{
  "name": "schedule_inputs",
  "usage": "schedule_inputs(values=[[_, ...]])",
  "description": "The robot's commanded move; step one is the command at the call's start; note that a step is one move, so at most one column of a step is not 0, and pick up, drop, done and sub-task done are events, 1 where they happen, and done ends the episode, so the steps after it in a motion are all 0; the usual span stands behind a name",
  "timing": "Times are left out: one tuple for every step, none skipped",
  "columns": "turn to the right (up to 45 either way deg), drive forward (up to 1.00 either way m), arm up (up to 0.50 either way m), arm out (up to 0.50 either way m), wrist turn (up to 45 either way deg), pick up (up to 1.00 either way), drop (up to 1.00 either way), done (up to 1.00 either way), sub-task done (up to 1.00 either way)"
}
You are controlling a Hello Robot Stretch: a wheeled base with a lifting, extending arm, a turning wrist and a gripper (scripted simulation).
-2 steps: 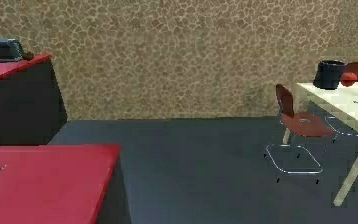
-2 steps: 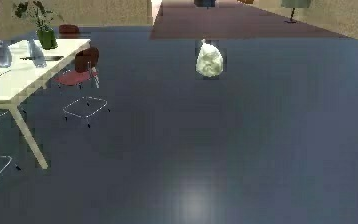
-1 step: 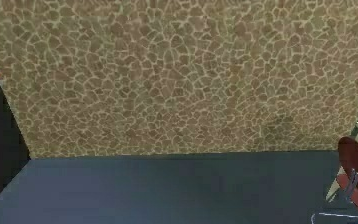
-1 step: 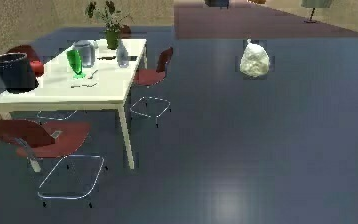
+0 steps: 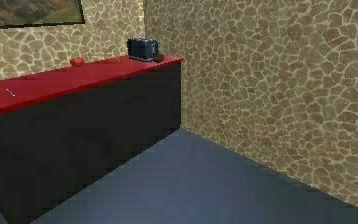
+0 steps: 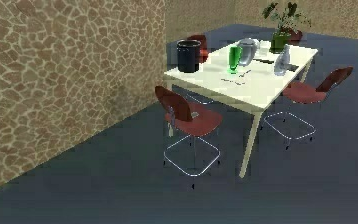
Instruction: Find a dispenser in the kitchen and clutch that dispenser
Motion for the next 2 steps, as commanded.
schedule_inputs(values=[[0.0, 0.2, 0.0, 0.0, 0.0, 0.0, 0.0, 0.0, 0.0], [-45.0, 0.0, 0.0, 0.0, 0.0, 0.0, 0.0, 0.0, 0.0]])
